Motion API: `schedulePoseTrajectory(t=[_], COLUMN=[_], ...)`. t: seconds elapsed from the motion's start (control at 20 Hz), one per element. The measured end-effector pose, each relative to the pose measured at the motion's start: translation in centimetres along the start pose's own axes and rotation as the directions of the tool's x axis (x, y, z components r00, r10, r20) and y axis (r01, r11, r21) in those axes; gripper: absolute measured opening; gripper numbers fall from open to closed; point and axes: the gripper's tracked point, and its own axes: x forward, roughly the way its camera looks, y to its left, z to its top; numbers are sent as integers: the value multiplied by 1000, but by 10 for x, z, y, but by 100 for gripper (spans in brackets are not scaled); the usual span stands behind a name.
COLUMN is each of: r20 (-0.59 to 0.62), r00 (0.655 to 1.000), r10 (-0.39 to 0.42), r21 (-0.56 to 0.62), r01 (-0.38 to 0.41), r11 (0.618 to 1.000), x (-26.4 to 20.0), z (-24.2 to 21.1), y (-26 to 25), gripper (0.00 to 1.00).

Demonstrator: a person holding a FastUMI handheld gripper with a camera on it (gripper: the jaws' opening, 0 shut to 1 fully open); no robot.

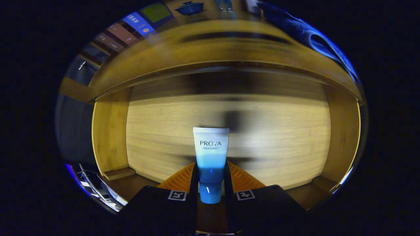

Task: Pull open the drawer, take out the items inside it, and place them on the countertop above the cabinet.

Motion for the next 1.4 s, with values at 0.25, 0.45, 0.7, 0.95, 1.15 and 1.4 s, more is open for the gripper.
schedulePoseTrajectory(t=[0.25, 0.45, 0.7, 0.95, 1.15, 1.4], r20=[83, 152, 237, 240, 225, 176], r00=[995, 984, 969, 971, 973, 977], r10=[54, 97, 71, -10, -59, -120], r21=[-50, -105, -127, -74, -59, -92], r01=[-50, -81, -42, 29, 74, 137], r11=[997, 991, 991, 997, 996, 986], x=[-66, -123, -156, -127, -95, -71], z=[7, 28, 102, 164, 198, 215], y=[28, 43, 54, 34, 25, 17], gripper=[40, 39, 39, 39, 40, 40])
